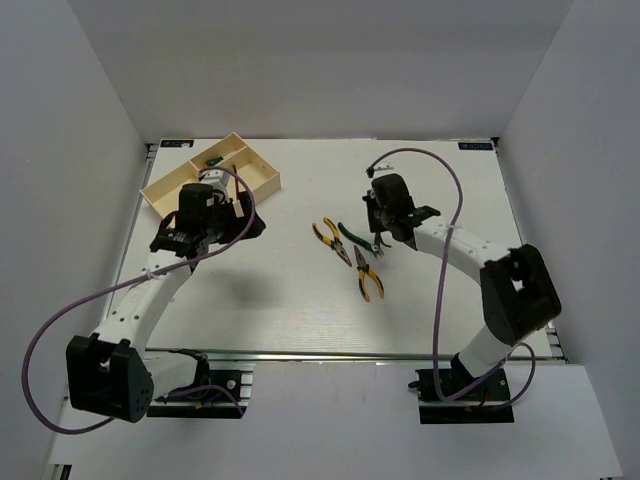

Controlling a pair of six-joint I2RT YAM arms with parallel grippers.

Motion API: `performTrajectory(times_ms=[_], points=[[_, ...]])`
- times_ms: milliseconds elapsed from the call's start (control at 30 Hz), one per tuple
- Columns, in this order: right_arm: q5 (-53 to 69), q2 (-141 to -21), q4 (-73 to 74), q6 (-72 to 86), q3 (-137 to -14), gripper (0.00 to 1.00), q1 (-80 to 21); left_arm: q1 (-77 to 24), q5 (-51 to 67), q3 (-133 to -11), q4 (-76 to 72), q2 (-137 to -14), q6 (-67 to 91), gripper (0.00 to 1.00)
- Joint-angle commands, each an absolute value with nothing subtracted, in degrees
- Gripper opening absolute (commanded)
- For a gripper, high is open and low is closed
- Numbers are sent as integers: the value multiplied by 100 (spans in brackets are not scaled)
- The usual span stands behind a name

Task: Sort the tools into containers

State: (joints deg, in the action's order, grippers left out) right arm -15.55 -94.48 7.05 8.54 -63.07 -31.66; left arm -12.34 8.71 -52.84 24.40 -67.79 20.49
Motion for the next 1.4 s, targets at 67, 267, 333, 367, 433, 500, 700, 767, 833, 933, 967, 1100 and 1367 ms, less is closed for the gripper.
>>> performTrajectory(times_ms=[67,267,333,367,433,500,700,767,833,933,967,1100,1367], points=[[-898,-8431,440,958,-5793,0,-3252,-1248,1476,-5142,1978,-6162,2522,98],[-343,-7709,255,1081,-5379,0,-3401,-1301,2222,-4992,1557,-6152,2953,97],[-255,-7542,238,1125,-5353,0,-3480,-1353,2460,-4992,1468,-6231,3111,94],[-185,-7489,194,1169,-5300,0,-3533,-1354,2522,-4966,1337,-6301,3172,94],[-97,-7375,71,1204,-5221,0,-3656,-1493,2619,-4940,1187,-6398,3322,91],[-61,-7356,70,1239,-5194,0,-3709,-1599,2628,-4957,1099,-6512,3462,90],[-62,-7357,-307,1370,-5107,0,-4017,-2100,2312,-5124,818,-6775,3753,89],[-62,-7356,-439,1397,-5098,0,-4104,-2241,2224,-5185,712,-6899,3823,88],[-62,-7409,-466,1371,-5141,0,-4166,-2443,2154,-5203,546,-7074,3937,87],[-61,-7497,-474,1389,-5185,0,-4192,-2698,2083,-5212,265,-7224,4130,83],[-62,-7497,-492,1406,-5168,0,-4245,-2768,2013,-5195,203,-7268,4235,83],[-62,-7506,-659,1450,-5080,0,-4298,-2988,1706,-5177,44,-7418,4412,81],[-62,-7480,-694,1441,-5036,0,-4377,-3401,1266,-5264,-518,-7839,4824,77]])
